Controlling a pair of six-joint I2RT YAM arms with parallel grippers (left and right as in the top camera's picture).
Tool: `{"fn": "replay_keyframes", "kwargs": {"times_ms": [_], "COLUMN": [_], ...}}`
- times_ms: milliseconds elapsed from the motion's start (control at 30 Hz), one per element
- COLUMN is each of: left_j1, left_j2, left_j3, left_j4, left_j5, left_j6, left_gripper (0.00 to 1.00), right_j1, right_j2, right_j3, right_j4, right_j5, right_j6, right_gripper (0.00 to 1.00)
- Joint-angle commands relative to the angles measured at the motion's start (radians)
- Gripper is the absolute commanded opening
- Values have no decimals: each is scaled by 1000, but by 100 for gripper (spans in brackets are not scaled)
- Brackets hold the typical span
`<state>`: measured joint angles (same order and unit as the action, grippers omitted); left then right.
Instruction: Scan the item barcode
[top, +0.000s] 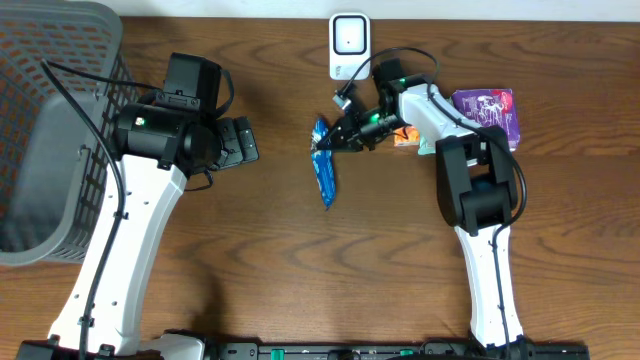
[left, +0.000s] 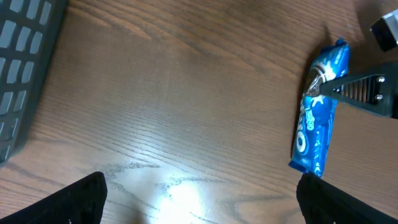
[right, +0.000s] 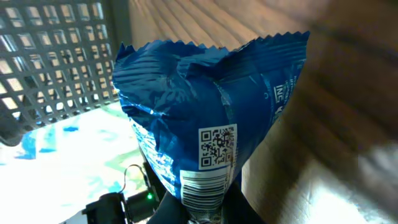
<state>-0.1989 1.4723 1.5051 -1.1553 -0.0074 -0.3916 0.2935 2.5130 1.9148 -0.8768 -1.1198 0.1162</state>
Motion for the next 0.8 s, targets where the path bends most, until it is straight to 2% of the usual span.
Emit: {"fn": "replay_keyframes", "kwargs": {"times_ms": [0, 33, 233, 267, 300, 433, 500, 533, 767], "left_j1": [4, 4, 4, 4, 4, 4, 4, 4, 4], "left_j2": [-2, -2, -2, -2, -2, -2, -2, -2, -2], "left_j3": [8, 8, 8, 8, 8, 8, 8, 8, 8], "left_j4": [-4, -4, -4, -4, -4, -4, -4, -4, -4], "left_j5": [-20, -20, -20, -20, -20, -21, -20, -20, -20], "left_j6": [6, 6, 6, 6, 6, 6, 6, 6, 6], "left_gripper": [98, 98, 98, 98, 98, 98, 98, 98, 98], "right_j1": [-14, -16, -21, -20, -18, -10, 13, 29, 150], "right_j2": [-7, -12, -60, -66, -69, -69, -69, -69, -68], "right_j3": [-12, -8, 142, 213, 287, 446, 473, 468, 363], "right_j4": [-14, -33, -266, -336, -405, -557, -618, -640, -564], "right_j5": [246, 335, 785, 880, 937, 956, 925, 902, 885], "right_j6": [109, 116, 77, 76, 69, 51, 50, 50, 72], "right_gripper": [1, 1, 26, 34, 51, 56, 68, 69, 76]}}
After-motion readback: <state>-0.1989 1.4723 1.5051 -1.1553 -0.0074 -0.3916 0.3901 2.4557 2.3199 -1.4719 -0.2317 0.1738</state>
